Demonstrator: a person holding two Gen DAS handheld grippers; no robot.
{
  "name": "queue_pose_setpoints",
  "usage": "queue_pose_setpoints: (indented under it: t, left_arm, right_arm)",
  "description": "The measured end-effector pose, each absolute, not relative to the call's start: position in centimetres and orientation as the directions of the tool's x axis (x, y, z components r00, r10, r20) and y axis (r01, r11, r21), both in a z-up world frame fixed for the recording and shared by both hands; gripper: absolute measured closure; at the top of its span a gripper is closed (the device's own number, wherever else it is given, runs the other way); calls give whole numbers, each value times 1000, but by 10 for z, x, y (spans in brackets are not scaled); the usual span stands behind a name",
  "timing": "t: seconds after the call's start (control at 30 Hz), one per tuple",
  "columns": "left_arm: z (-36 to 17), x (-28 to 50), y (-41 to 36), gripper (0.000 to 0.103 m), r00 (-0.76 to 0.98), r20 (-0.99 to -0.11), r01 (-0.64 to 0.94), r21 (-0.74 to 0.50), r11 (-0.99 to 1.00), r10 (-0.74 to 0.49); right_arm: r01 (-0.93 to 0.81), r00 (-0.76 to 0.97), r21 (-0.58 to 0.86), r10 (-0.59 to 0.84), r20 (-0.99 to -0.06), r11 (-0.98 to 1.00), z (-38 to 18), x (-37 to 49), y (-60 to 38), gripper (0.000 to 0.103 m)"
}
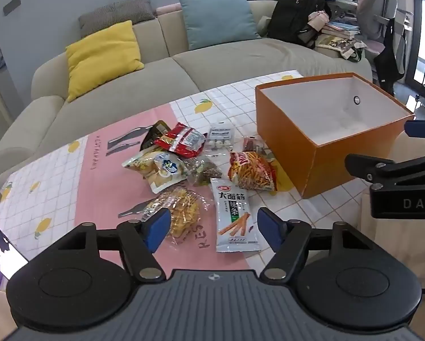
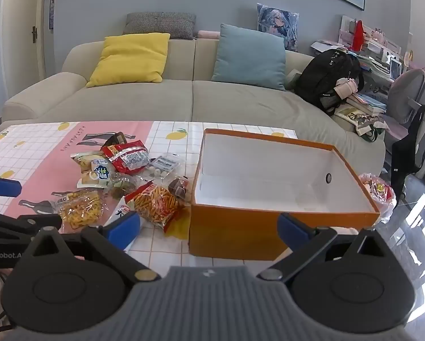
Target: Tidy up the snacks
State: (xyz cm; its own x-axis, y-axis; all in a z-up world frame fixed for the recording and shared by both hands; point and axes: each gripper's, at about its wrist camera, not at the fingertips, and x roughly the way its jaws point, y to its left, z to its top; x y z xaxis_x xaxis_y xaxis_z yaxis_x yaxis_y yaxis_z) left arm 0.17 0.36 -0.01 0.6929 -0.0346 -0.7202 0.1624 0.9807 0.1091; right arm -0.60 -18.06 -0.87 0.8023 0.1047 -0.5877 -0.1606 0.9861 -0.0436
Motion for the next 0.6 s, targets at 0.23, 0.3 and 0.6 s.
queue_pose_setpoints:
  t: [0.23, 0.3, 0.6]
  left_arm:
    - [1, -2, -6, 22, 713, -701, 159, 185, 970, 16]
    - [1, -1, -1, 23, 713, -701, 157, 156, 975, -3]
    - [-1, -1, 0, 23, 709, -705, 157, 143, 977, -10]
  right_arm:
    - [-160, 803, -49, 102, -587, 986, -10, -6, -179, 3]
    - [-161, 801, -50, 101, -590, 986, -11, -4, -179, 3]
    - [-160, 801, -61, 94, -592, 985, -11, -5, -178, 3]
